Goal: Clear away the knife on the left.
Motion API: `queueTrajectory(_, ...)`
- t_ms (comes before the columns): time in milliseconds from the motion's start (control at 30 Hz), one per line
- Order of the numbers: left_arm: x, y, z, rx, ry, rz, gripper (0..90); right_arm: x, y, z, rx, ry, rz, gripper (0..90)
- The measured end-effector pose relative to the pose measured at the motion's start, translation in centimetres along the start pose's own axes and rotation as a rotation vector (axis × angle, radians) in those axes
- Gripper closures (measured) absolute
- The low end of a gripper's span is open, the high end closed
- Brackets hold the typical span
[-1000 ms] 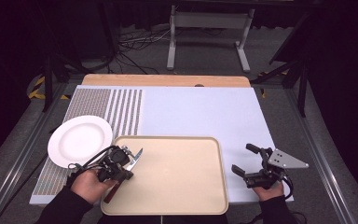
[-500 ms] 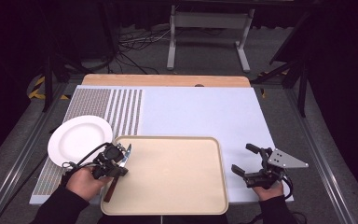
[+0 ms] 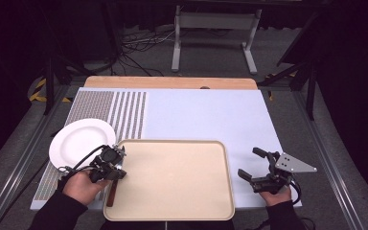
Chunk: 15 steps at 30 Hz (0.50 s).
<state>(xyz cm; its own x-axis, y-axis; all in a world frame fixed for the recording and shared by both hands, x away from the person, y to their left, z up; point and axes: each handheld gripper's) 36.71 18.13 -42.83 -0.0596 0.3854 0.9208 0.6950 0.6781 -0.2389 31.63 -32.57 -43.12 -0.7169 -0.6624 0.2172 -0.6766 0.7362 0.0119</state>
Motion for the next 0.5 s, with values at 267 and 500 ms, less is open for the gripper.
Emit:
queueTrajectory(267,0.05,0.14,0.18,0.006,-0.007,0.004,89.8,-0.01,-0.01,0.00,0.000,0.000,-0.001,1.1)
queueTrajectory(500,0.55,0.16,0.25,-0.006,-0.040,0.028,75.0,-0.02,-0.01,0.00,0.002,0.000,0.000,1.1)
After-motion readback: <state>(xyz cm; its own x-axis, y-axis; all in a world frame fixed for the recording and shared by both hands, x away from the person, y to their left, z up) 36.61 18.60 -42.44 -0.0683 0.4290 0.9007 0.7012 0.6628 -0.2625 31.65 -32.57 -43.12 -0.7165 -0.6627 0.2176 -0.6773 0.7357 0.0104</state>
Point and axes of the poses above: each handheld gripper's, and its own axes: x roughly backward along the jaws, z roughly out of its underside, y roughly to its left, and after that the axes turned 6 degrees about z, right-handed
